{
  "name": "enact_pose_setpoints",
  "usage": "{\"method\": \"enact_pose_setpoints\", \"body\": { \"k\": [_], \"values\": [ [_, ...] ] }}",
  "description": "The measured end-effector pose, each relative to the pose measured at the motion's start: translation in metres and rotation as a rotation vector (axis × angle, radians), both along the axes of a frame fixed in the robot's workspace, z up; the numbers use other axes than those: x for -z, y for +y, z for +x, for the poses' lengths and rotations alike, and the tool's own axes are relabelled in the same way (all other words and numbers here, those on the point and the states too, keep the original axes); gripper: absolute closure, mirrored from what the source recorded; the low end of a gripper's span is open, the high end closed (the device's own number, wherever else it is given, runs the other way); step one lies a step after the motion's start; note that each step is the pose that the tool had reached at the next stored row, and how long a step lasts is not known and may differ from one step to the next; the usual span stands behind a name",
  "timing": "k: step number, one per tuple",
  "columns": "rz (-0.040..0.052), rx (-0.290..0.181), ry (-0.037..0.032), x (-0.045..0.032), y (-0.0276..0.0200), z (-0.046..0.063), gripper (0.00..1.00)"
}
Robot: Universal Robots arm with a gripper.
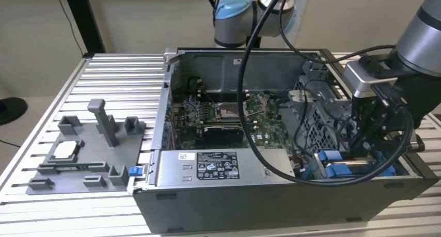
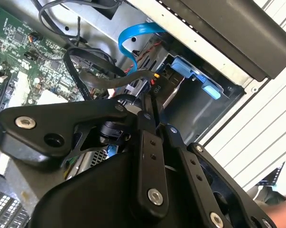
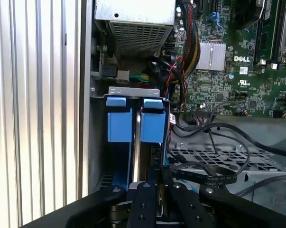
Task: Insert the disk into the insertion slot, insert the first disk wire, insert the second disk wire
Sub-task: 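Insert the second disk wire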
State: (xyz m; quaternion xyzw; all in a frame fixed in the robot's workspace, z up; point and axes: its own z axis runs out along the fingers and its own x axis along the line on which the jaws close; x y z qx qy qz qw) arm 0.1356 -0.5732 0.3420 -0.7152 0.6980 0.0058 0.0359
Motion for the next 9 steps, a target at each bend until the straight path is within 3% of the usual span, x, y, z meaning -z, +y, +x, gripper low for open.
{"method": "enact_pose_setpoints", "body": {
  "k": [9],
  "values": [
    [-0.0002, 0.0, 0.0, 0.0003, 0.0017, 0.0, 1.0]
  ]
}}
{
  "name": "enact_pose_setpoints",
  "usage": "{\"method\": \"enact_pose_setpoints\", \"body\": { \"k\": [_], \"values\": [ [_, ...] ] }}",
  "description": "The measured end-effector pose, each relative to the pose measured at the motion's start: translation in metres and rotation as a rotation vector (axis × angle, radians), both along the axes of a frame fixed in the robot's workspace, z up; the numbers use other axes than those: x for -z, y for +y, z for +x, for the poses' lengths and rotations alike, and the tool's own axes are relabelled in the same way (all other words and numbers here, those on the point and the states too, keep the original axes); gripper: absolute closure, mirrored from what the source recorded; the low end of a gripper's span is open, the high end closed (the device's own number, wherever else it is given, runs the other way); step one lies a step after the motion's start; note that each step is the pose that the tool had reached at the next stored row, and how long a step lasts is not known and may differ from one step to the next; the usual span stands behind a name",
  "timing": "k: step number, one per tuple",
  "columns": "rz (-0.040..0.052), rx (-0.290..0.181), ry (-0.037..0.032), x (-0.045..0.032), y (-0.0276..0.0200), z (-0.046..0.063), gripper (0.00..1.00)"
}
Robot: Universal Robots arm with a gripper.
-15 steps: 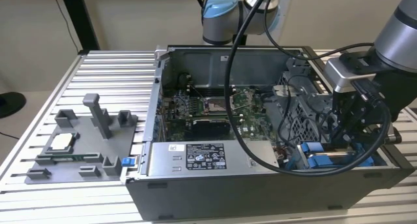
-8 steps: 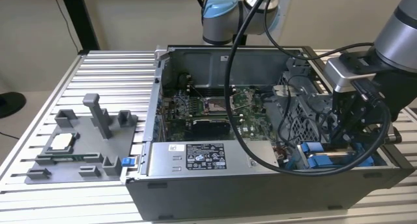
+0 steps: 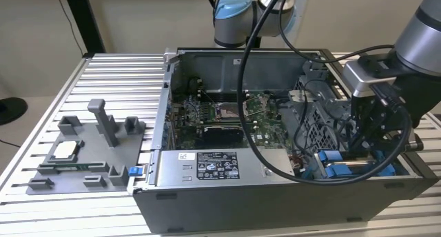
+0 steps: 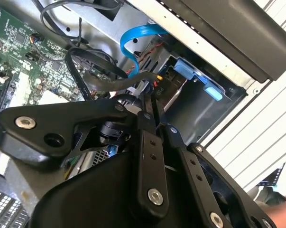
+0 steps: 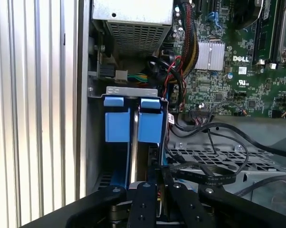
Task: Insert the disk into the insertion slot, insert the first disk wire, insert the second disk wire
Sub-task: 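Insert the second disk wire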
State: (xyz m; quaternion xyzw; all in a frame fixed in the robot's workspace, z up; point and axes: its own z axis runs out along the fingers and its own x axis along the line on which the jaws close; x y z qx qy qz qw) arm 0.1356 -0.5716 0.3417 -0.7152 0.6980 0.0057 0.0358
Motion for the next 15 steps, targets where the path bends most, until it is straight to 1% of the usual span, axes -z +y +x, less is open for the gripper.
{"method": "enact_pose_setpoints", "body": {
  "k": [5, 9, 10, 11, 13, 15],
  "values": [
    [-0.0009, 0.0, 0.0001, 0.0026, 0.0, 0.0, 1.0],
    [-0.0017, 0.0, 0.0, 0.0075, -0.0001, 0.0, 1.0],
    [-0.0026, 0.0, 0.0004, 0.007, 0.0003, 0.0002, 1.0],
    [-0.0032, 0.0, 0.0031, 0.0068, -0.0002, 0.0004, 1.0],
    [0.0, 0.0, 0.0108, 0.006, -0.0003, 0.0005, 1.0],
    [0.0022, 0.0, 0.015, 0.0022, -0.0003, 0.0002, 1.0]
  ]
}}
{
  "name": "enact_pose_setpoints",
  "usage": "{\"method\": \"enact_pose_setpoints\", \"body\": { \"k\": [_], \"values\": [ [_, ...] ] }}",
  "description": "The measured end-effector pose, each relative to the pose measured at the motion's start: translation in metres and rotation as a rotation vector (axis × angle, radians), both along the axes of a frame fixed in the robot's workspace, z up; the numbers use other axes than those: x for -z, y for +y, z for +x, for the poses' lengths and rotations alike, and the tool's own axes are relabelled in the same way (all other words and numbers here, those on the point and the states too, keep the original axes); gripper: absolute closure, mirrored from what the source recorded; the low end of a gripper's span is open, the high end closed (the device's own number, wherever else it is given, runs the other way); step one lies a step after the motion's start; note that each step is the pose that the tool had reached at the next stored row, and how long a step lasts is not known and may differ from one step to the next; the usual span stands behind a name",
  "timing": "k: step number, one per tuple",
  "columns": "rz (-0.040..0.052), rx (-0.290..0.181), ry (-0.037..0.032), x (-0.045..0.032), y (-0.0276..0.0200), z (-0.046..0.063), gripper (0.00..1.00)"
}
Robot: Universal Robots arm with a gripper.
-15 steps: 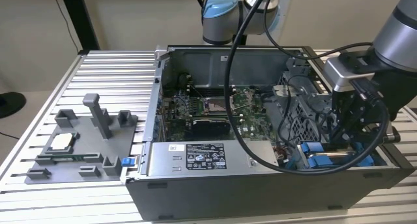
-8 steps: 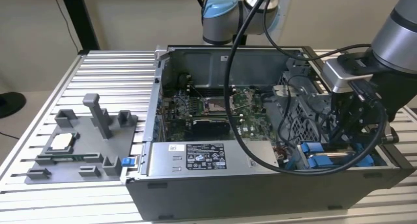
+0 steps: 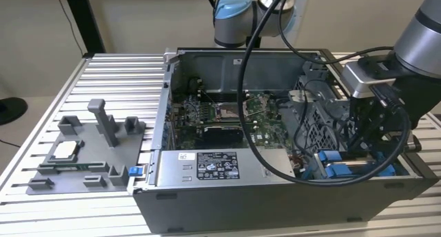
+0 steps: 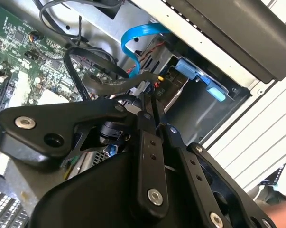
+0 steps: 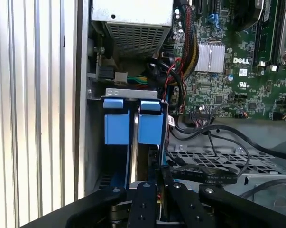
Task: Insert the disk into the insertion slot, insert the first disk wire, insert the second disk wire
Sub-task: 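Insert the second disk wire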
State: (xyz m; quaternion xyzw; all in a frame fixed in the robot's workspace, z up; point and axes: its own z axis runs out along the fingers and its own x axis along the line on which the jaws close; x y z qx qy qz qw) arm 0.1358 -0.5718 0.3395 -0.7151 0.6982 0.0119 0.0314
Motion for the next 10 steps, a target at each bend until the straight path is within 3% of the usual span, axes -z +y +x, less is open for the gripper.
{"method": "enact_pose_setpoints", "body": {
  "k": [3, 10],
  "values": [
    [-0.0019, 0.0, 0.0012, -0.0077, -0.0001, 0.0, 1.0],
    [-0.0025, 0.001, 0.0013, -0.0084, -0.0007, 0.0003, 1.0]
  ]
}}
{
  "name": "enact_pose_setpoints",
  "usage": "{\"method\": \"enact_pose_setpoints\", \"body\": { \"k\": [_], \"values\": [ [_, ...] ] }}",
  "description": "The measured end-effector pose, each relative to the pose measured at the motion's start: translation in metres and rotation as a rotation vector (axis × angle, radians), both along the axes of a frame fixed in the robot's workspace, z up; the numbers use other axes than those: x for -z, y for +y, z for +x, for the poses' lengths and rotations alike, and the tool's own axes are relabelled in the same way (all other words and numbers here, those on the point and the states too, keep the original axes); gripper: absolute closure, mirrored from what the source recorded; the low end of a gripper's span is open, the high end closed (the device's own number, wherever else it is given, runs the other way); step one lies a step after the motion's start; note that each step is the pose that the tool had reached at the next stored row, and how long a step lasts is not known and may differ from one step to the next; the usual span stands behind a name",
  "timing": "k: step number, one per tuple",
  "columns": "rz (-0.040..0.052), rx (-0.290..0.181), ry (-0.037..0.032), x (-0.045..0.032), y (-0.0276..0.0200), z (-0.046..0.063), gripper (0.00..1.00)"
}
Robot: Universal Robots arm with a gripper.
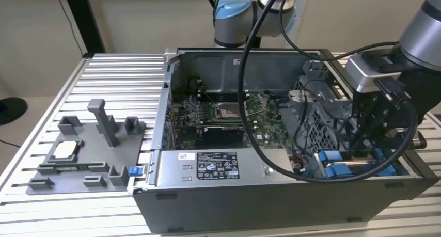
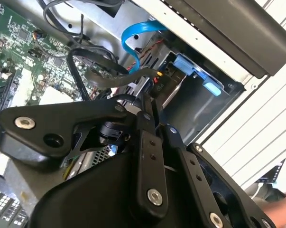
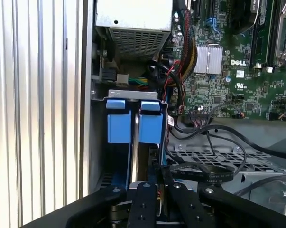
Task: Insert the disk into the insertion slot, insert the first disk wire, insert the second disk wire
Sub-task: 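Insert the second disk wire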
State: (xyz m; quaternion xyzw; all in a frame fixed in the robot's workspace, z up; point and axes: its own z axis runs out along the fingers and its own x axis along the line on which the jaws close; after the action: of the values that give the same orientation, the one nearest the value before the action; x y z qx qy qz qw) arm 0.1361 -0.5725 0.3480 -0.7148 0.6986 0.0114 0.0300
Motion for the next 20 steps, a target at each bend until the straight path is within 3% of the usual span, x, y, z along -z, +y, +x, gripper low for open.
{"method": "enact_pose_setpoints", "body": {
  "k": [20],
  "values": [
    [-0.0028, 0.038, 0.0, 0.0078, -0.001, 0.0008, 1.0]
  ]
}}
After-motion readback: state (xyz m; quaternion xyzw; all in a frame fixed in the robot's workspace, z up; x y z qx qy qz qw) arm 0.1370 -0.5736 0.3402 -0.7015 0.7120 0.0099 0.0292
